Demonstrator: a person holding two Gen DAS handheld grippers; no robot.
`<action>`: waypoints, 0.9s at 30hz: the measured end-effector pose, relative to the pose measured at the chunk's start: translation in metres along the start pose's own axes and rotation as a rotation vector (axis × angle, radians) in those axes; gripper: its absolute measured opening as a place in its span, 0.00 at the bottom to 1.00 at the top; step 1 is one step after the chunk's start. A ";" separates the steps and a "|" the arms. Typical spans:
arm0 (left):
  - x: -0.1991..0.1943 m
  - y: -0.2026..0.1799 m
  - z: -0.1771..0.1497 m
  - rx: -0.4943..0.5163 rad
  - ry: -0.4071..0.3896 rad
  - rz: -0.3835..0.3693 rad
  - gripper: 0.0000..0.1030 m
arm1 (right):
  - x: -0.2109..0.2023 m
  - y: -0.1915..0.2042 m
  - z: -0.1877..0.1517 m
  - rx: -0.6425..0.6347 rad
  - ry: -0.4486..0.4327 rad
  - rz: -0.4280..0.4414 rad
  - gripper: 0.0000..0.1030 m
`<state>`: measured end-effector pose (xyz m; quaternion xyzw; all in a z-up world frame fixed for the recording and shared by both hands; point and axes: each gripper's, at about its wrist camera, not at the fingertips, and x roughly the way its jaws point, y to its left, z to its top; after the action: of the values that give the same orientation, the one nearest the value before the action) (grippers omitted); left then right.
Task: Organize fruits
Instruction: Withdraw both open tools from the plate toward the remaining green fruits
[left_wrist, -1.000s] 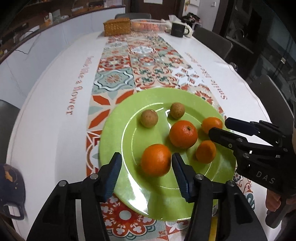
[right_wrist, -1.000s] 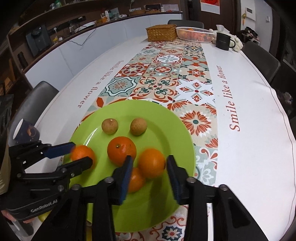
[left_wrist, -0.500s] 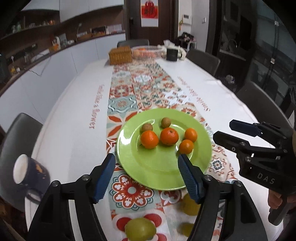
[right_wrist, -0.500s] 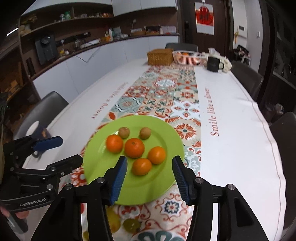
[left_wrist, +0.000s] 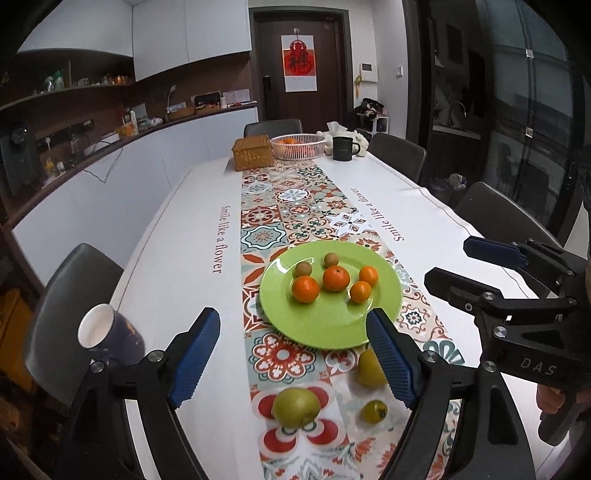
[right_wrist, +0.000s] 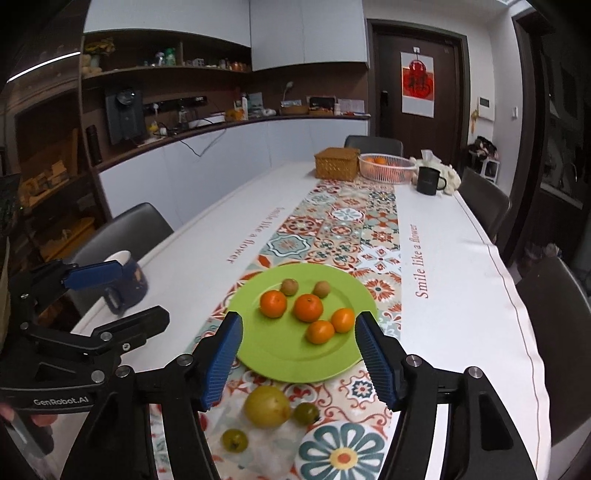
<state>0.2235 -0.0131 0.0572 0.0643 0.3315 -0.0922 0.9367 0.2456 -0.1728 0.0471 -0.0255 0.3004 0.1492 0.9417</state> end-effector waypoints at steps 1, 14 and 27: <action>-0.003 0.001 -0.002 -0.001 -0.001 -0.002 0.79 | -0.004 0.003 -0.001 0.001 -0.005 0.001 0.65; -0.022 0.008 -0.042 0.015 0.021 0.007 0.83 | -0.017 0.028 -0.034 0.025 0.043 0.024 0.65; -0.001 0.013 -0.079 0.044 0.092 -0.039 0.83 | 0.005 0.042 -0.073 0.047 0.163 0.031 0.65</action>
<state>0.1776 0.0139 -0.0024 0.0826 0.3733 -0.1144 0.9169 0.1963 -0.1411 -0.0132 -0.0109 0.3799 0.1543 0.9120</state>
